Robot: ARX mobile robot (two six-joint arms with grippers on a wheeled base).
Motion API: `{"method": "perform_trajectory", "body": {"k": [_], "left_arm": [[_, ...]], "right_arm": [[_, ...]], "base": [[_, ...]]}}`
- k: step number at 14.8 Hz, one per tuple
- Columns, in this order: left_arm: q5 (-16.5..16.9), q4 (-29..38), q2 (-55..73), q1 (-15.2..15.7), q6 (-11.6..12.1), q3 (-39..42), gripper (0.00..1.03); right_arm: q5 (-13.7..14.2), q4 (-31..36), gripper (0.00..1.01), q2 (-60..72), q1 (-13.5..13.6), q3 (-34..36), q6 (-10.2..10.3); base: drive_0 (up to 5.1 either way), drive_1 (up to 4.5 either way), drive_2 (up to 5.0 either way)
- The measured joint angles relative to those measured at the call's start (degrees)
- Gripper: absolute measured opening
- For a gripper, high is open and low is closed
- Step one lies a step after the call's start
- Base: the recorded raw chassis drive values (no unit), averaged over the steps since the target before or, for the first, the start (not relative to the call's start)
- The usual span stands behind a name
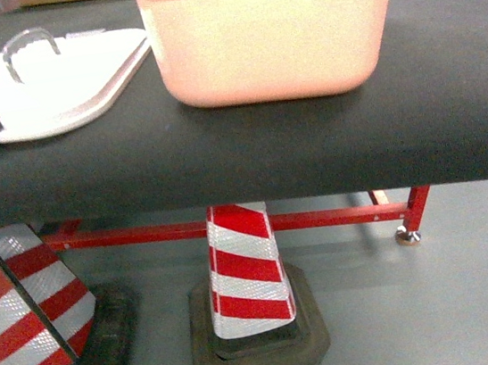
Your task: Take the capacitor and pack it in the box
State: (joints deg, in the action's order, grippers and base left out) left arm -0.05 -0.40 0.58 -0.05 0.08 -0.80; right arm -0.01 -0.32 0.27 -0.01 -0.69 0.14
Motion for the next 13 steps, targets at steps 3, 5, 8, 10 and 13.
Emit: {"method": "perform_trajectory", "body": {"k": [3, 5, 8, 10, 13], "left_arm": [[0.0, 0.0, 0.0, 0.0, -0.1, 0.0, 0.44], [0.1, 0.0, 0.0, 0.0, 0.0, 0.0, 0.44], [0.0, 0.0, 0.0, 0.0, -0.1, 0.0, 0.44], [0.1, 0.0, 0.0, 0.0, 0.0, 0.0, 0.44], [0.0, 0.0, 0.0, 0.0, 0.0, 0.0, 0.44]], "right_arm": [[0.0, 0.0, 0.98, 0.0, 0.0, 0.0, -0.1], [0.1, 0.0, 0.98, 0.0, 0.0, 0.0, 0.1], [0.0, 0.0, 0.98, 0.0, 0.0, 0.0, 0.0], [0.0, 0.0, 0.98, 0.0, 0.0, 0.0, 0.0], [0.0, 0.0, 0.98, 0.0, 0.0, 0.0, 0.0]], "base": [[0.0, 0.0, 0.0], [0.0, 0.0, 0.0], [0.0, 0.0, 0.0], [0.0, 0.0, 0.0], [0.0, 0.0, 0.0]]}}
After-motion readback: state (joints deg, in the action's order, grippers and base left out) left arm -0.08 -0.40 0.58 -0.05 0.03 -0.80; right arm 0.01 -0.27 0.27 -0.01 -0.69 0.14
